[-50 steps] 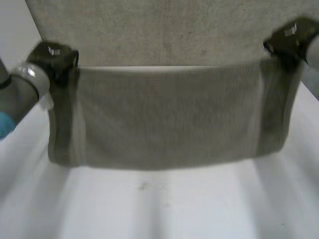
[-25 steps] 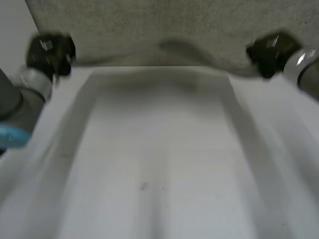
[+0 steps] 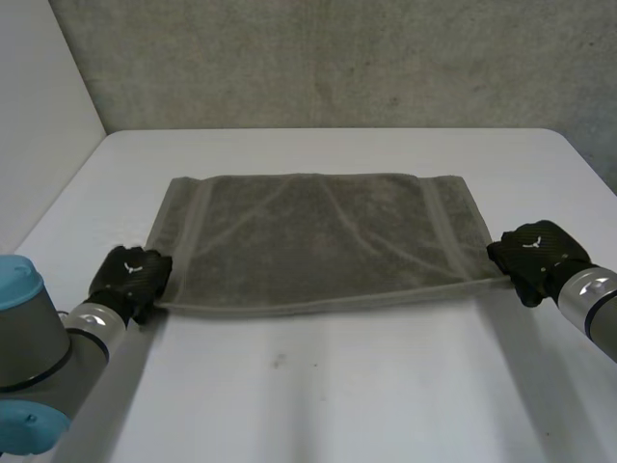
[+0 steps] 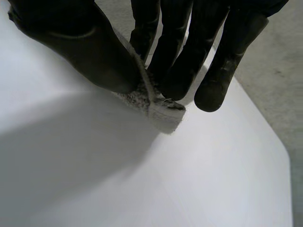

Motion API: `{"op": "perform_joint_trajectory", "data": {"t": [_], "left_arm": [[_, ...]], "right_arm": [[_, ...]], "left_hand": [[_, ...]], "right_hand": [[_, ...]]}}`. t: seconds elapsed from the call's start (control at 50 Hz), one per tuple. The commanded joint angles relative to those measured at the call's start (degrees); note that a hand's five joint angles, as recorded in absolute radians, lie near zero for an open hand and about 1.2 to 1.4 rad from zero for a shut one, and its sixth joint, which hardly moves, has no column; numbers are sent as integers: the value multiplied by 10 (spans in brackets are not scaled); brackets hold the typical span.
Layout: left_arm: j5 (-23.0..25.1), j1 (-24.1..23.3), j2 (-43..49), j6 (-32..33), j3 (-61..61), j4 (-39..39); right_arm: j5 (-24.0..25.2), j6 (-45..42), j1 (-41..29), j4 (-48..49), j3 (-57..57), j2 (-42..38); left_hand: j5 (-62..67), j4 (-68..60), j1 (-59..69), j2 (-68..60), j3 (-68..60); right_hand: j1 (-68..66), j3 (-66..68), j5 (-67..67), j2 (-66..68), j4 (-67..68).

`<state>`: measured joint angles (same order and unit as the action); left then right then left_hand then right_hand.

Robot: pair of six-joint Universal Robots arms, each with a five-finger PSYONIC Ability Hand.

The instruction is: Fold the towel.

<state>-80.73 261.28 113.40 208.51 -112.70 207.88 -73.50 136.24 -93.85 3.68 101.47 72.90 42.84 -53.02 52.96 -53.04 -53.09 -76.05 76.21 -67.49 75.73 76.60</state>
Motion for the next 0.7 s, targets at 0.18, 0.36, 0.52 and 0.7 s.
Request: {"op": "perform_joint_trajectory", "data": {"t": [0.18,0.36,0.52,0.7], "left_arm": [[-1,7,-12,0,-21,45],[3,7,-39,1,-50,39],[16,12,-131,3,-102,18],[104,72,-354,50,-158,-205]], "right_arm": [[0,6,3,11,7,3],[-4,3,5,5,7,3],[-1,-27,10,-75,12,45],[13,-257,100,-335,33,183]], "left_hand": [[-56,58,-57,58,59],[272,-270,270,-270,-269],[272,-270,270,-270,-269],[272,-270,270,-270,-269]], "right_hand": [[-40,38,-25,43,34],[-40,38,-25,43,34],[-40,38,-25,43,34],[-40,38,-25,43,34]]}}
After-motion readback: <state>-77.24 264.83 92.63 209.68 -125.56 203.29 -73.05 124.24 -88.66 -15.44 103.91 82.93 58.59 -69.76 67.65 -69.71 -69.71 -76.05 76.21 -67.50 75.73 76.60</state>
